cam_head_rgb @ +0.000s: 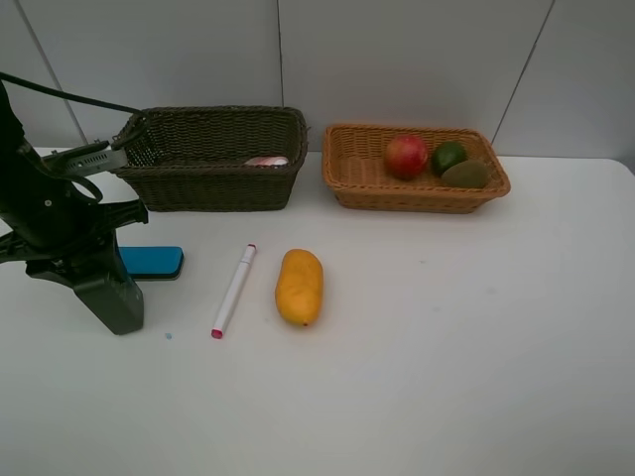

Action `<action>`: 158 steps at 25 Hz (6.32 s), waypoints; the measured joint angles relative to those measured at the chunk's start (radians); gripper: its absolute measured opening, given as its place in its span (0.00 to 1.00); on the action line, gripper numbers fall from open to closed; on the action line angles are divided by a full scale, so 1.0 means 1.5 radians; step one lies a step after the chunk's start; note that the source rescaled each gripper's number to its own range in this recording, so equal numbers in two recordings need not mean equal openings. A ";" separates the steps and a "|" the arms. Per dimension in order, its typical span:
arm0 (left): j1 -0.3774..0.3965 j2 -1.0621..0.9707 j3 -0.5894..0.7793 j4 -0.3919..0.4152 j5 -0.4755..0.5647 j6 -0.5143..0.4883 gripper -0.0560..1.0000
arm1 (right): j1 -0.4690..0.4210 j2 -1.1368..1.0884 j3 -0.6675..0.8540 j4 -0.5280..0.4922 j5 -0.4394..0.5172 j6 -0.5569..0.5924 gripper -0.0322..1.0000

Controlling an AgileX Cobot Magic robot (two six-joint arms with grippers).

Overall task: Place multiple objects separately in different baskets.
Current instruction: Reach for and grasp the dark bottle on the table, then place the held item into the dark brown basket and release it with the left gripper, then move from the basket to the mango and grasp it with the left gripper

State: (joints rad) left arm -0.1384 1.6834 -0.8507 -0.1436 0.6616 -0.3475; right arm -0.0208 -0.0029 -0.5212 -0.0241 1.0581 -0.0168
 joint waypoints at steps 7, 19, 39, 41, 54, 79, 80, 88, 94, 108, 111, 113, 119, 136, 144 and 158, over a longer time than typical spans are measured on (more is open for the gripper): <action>0.000 0.000 0.000 0.000 -0.029 0.000 0.39 | 0.000 0.000 0.000 0.000 0.000 0.000 1.00; 0.000 0.000 0.000 -0.004 -0.046 0.002 0.39 | 0.000 0.000 0.000 0.000 0.000 0.000 1.00; 0.000 -0.143 -0.070 0.010 -0.011 0.078 0.39 | 0.000 0.000 0.000 0.000 0.000 0.000 1.00; 0.000 -0.146 -0.093 0.010 -0.020 0.094 0.39 | 0.000 0.000 0.000 0.000 0.000 0.000 1.00; 0.000 -0.057 -0.192 0.010 -0.223 0.166 0.39 | 0.000 0.000 0.000 0.000 0.000 0.000 1.00; 0.000 0.190 -0.298 0.010 -0.366 0.236 0.39 | 0.000 0.000 0.000 0.000 0.000 0.000 1.00; 0.000 0.190 -0.298 0.010 -0.370 0.240 0.39 | 0.000 0.000 0.000 0.000 0.000 0.000 1.00; 0.000 0.196 -0.303 0.032 -0.385 0.248 0.82 | 0.000 0.000 0.000 0.000 0.000 0.000 1.00; 0.000 0.201 -0.304 0.038 -0.390 0.248 0.99 | 0.000 0.000 0.000 0.000 0.000 0.000 1.00; 0.000 0.198 -0.304 0.040 -0.403 0.248 1.00 | 0.000 0.000 0.000 0.000 0.000 0.000 1.00; 0.000 0.183 -0.304 0.040 -0.390 0.248 1.00 | 0.000 0.000 0.000 0.000 0.000 0.000 1.00; 0.000 0.165 -0.304 0.040 -0.374 0.248 1.00 | 0.000 0.000 0.000 0.000 0.000 0.000 1.00; -0.004 0.098 -0.304 0.040 -0.282 0.232 1.00 | 0.000 0.000 0.000 0.000 0.000 0.000 1.00; -0.138 0.011 -0.305 0.054 -0.056 0.135 1.00 | 0.000 0.000 0.000 0.000 0.000 0.000 1.00; -0.279 0.011 -0.305 0.251 0.034 -0.205 1.00 | 0.000 0.000 0.000 0.000 0.000 0.000 1.00; -0.467 0.080 -0.305 0.287 0.031 -0.578 1.00 | 0.000 0.000 0.000 0.000 0.000 0.000 1.00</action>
State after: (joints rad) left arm -0.8395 1.8040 -1.3084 0.2872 0.7088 -1.2143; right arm -0.0208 -0.0029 -0.5212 -0.0241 1.0581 -0.0168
